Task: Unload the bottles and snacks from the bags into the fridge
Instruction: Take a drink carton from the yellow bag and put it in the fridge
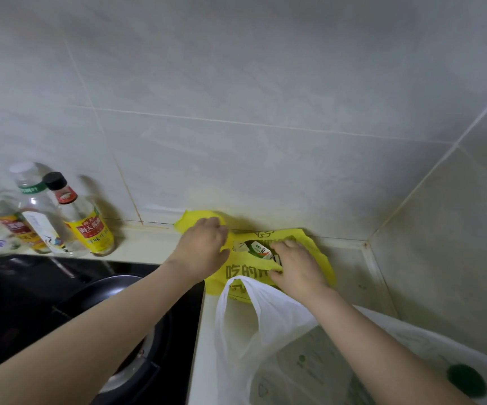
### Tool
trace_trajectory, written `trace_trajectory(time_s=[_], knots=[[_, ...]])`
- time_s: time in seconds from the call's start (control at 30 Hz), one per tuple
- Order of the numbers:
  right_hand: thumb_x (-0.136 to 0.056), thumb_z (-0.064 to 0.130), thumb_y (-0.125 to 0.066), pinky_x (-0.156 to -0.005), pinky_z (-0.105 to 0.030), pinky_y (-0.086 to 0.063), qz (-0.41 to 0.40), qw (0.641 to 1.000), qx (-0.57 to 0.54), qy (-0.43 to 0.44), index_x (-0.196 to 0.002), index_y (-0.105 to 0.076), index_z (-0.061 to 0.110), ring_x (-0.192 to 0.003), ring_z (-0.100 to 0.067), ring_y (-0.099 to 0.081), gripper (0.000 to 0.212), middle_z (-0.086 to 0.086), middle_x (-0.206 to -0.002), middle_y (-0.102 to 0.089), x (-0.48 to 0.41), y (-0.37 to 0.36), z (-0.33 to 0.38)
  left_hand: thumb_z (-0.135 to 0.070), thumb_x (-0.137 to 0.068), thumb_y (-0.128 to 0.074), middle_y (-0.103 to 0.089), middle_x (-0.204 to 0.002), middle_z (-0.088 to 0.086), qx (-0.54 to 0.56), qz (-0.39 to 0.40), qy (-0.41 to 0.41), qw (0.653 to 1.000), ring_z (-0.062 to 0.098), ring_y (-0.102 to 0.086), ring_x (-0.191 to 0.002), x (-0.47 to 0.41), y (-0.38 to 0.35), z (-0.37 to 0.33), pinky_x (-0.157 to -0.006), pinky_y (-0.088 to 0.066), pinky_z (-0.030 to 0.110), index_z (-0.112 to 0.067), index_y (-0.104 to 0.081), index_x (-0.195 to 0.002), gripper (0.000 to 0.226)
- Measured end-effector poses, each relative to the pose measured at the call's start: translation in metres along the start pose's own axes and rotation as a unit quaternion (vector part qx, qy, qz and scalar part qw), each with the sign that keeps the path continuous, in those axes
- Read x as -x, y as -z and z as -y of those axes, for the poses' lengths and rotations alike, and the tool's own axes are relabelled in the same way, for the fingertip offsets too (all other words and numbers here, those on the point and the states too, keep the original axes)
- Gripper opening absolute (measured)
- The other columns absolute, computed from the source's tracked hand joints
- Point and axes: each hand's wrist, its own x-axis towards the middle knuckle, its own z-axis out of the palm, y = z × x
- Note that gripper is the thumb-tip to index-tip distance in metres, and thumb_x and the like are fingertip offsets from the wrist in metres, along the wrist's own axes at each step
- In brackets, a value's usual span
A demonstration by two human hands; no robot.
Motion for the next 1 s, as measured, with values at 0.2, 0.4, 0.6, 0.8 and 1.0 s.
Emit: trace_trajectory(time_s=[0.2, 0.4, 0.6, 0.8, 1.0], knots=[[-0.084, 0.018, -0.059, -0.069, -0.030, -0.046, 0.059, 0.994, -0.087, -0.026, -0.093, -0.072, 0.021, -0.089, -0.024, -0.062, 0.016, -0.003, -0.093, -0.070, -0.010, -0.018, -0.001, -0.041, -0.091, -0.042, -0.063, -0.109, 0.008, 0.112, 0.072, -0.116, 0.984, 0.026, -0.051, -0.111, -0.014, -0.016, -0.009, -0.096, -0.038, 0.032, -0.012, -0.061, -0.116, 0.044], [-0.081, 0.018, -0.058, -0.051, -0.035, -0.015, 0.092, 0.987, -0.095, 0.087, -0.052, -0.027, 0.017, -0.058, -0.016, -0.024, 0.043, -0.005, -0.053, -0.027, 0.018, -0.019, -0.006, -0.053, -0.098, -0.021, -0.064, -0.094, 0.013, -0.078, 0.171, 0.018, 0.982, 0.030, -0.049, -0.110, -0.009, -0.028, 0.005, -0.092, -0.033, 0.038, -0.014, -0.055, -0.074, 0.058], [-0.096, 0.039, -0.049, -0.055, -0.033, -0.034, 0.069, 0.982, -0.171, 0.026, -0.072, -0.055, 0.014, -0.059, -0.013, -0.045, 0.035, 0.003, -0.064, -0.054, 0.024, -0.014, -0.016, -0.058, -0.088, -0.046, -0.058, -0.121, 0.004, -0.107, 0.173, 0.099, 0.974, 0.027, -0.044, -0.121, 0.012, -0.043, 0.017, -0.096, -0.036, 0.039, -0.015, -0.042, -0.131, 0.061], [-0.086, 0.042, -0.062, -0.093, -0.033, -0.045, 0.059, 0.998, 0.011, 0.006, -0.136, -0.045, 0.020, -0.120, -0.020, -0.049, 0.057, -0.001, -0.132, -0.050, 0.001, 0.004, -0.011, -0.070, -0.069, -0.059, -0.052, -0.126, 0.003, -0.068, 0.164, 0.118, 0.977, 0.026, -0.044, -0.121, 0.020, -0.060, 0.026, -0.099, -0.036, 0.039, -0.017, -0.022, -0.142, 0.097], [-0.076, 0.050, -0.071, -0.115, -0.053, -0.016, 0.107, 0.990, 0.072, -0.050, -0.153, -0.001, 0.024, -0.148, -0.029, 0.004, 0.107, -0.006, -0.160, -0.001, -0.015, -0.009, -0.022, -0.079, -0.054, -0.064, -0.050, -0.126, 0.001, -0.023, 0.155, 0.140, 0.978, 0.026, -0.044, -0.121, 0.019, -0.077, 0.030, -0.101, -0.034, 0.041, -0.020, -0.021, -0.141, 0.114]])
